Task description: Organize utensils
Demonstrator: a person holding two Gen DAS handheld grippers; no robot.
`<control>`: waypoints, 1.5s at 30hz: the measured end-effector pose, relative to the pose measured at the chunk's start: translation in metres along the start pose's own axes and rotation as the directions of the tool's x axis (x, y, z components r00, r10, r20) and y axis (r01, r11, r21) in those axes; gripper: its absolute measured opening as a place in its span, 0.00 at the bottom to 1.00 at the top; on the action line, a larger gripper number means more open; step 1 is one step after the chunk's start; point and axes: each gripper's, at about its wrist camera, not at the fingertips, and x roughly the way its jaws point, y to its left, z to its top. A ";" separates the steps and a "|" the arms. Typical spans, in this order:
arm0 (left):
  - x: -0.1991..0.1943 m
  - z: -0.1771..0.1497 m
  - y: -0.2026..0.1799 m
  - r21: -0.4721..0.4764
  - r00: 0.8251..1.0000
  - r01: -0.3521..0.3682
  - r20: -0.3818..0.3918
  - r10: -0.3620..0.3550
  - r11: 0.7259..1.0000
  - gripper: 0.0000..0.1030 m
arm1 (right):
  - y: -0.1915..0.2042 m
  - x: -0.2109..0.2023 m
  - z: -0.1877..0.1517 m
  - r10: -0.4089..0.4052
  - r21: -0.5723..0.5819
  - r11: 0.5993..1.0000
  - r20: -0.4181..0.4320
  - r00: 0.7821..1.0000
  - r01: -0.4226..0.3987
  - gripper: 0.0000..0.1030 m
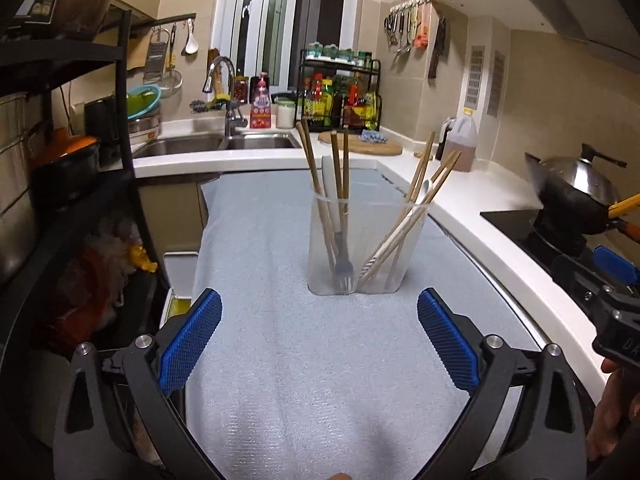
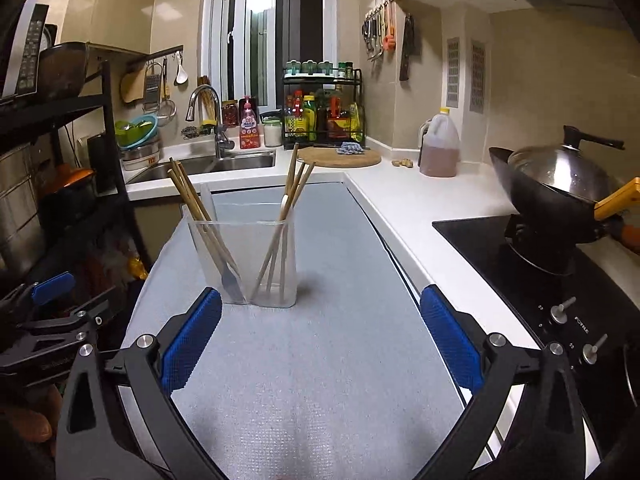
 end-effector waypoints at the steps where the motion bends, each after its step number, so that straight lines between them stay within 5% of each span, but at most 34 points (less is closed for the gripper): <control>1: -0.002 -0.002 -0.001 0.005 1.000 -0.006 0.012 0.006 1.000 0.93 | 0.000 -0.002 -0.001 -0.006 0.000 1.000 0.003 1.000 0.006 0.95; 45: -0.006 -0.009 0.011 -0.014 0.999 -0.027 0.042 0.028 1.000 0.93 | 0.018 0.001 -0.004 -0.014 -0.022 1.000 0.006 1.000 0.014 0.95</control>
